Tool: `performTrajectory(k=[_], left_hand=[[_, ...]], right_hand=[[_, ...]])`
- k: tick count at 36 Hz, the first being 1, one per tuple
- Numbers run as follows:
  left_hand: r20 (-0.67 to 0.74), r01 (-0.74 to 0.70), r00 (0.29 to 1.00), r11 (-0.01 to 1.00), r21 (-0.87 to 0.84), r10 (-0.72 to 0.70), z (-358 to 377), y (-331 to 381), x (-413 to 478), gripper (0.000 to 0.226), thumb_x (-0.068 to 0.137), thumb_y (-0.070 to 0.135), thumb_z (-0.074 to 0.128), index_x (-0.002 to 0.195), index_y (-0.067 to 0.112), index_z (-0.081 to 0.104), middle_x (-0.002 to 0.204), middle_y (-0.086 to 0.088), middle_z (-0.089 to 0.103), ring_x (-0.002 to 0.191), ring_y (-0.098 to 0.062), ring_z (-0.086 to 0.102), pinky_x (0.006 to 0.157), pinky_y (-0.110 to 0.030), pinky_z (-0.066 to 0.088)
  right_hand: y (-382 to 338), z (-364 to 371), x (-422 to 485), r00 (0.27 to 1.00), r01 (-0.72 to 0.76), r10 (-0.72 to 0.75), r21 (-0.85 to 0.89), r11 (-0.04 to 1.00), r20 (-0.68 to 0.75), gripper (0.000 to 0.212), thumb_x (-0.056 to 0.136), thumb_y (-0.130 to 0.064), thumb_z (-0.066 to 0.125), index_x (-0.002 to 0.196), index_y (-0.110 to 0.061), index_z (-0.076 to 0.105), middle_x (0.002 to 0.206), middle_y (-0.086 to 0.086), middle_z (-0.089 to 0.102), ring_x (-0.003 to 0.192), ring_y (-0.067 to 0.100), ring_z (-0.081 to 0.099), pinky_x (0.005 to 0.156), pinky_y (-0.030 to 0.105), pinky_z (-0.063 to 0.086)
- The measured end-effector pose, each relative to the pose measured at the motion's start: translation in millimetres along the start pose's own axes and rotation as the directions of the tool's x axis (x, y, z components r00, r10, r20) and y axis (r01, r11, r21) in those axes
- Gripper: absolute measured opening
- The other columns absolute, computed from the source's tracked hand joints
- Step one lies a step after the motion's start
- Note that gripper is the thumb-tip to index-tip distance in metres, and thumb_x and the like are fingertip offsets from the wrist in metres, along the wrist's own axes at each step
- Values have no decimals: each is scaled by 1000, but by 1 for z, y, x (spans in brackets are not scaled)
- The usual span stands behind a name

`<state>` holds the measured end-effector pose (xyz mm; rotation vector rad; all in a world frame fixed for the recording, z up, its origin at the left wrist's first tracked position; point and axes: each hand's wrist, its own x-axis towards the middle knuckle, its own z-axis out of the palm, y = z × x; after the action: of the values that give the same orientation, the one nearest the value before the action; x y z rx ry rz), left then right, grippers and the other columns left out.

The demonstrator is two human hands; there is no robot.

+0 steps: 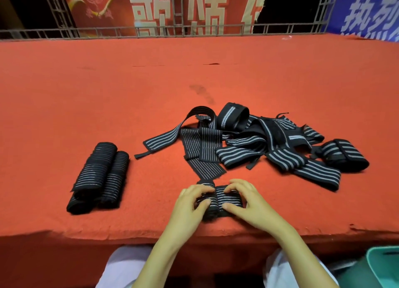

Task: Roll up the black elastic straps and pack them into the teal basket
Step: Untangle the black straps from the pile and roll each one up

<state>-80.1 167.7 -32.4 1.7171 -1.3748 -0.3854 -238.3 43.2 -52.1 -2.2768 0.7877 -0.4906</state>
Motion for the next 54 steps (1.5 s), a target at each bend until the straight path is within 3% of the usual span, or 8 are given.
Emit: performTrajectory(k=[4, 11, 23, 27, 31, 42, 49, 54], left_hand=[[-72, 81, 993, 989, -121, -90, 2, -1, -1, 38, 79, 5, 71, 103, 32, 61, 103, 15, 56, 87, 10, 49, 72, -5, 36], [-93, 250, 959, 952, -179, -269, 15, -7, 1, 36, 75, 19, 77, 94, 33, 51, 105, 2, 56, 75, -10, 54, 65, -18, 44], [-200, 126, 974, 988, 87, -107, 33, 10, 8, 39, 72, 25, 76, 103, 16, 55, 102, 8, 45, 92, -11, 49, 85, -22, 39], [-110, 40, 994, 994, 100, -29, 41, 23, 17, 42, 81, 51, 60, 105, 17, 64, 104, 11, 49, 102, -6, 47, 93, -18, 34], [34, -40, 999, 999, -15, 41, 45, 34, 26, 17, 92, 15, 58, 102, 17, 71, 105, 19, 61, 100, 6, 51, 89, -9, 31], [89, 294, 955, 944, -147, -283, 48, 23, 31, 49, 81, 39, 71, 122, 26, 49, 102, 8, 62, 84, -12, 63, 74, -22, 50], [-105, 3, 994, 974, -227, -28, 34, 10, 21, 60, 84, 15, 69, 135, 30, 42, 128, 9, 49, 113, -5, 56, 95, -27, 49], [-155, -159, 976, 987, -18, 154, 18, -12, 12, 56, 89, 27, 52, 142, 24, 34, 131, 2, 40, 125, -2, 40, 104, -34, 39]], right_hand=[[3, -1, 1, 985, -121, 112, -61, 991, -131, 33, 78, -30, 75, 105, -24, 58, 114, -6, 51, 116, 14, 41, 91, 15, 24], [5, 6, 0, 943, -281, 256, -101, 954, -213, 31, 80, -35, 74, 92, -18, 51, 130, 4, 42, 130, 18, 26, 102, 19, 18], [2, -7, -1, 939, -297, 303, 57, 953, -162, 24, 89, -26, 65, 66, -28, 58, 130, 4, 51, 128, 18, 35, 102, 22, 24], [8, -19, -3, 948, -270, 283, 105, 957, -145, 19, 94, -22, 57, 79, -24, 70, 116, -2, 62, 116, 15, 51, 103, 29, 35], [7, -30, -7, 942, -255, 283, 164, 953, -180, 25, 96, -25, 54, 75, -32, 65, 92, -8, 69, 97, 10, 61, 92, 29, 42], [3, -39, 0, 961, -277, 276, 88, 957, 28, 35, 96, -35, 53, 129, -22, 54, 96, -3, 66, 90, 6, 58, 81, 20, 42], [-19, -24, 7, 997, -41, 63, 434, 900, -36, 53, 94, -8, 57, 129, -45, 42, 111, -5, 59, 87, 5, 64, 85, 25, 52], [-31, 4, 11, 985, 160, -129, 320, 934, -115, 60, 94, -7, 54, 137, -45, 35, 140, -13, 41, 124, 5, 49, 102, 24, 43]])
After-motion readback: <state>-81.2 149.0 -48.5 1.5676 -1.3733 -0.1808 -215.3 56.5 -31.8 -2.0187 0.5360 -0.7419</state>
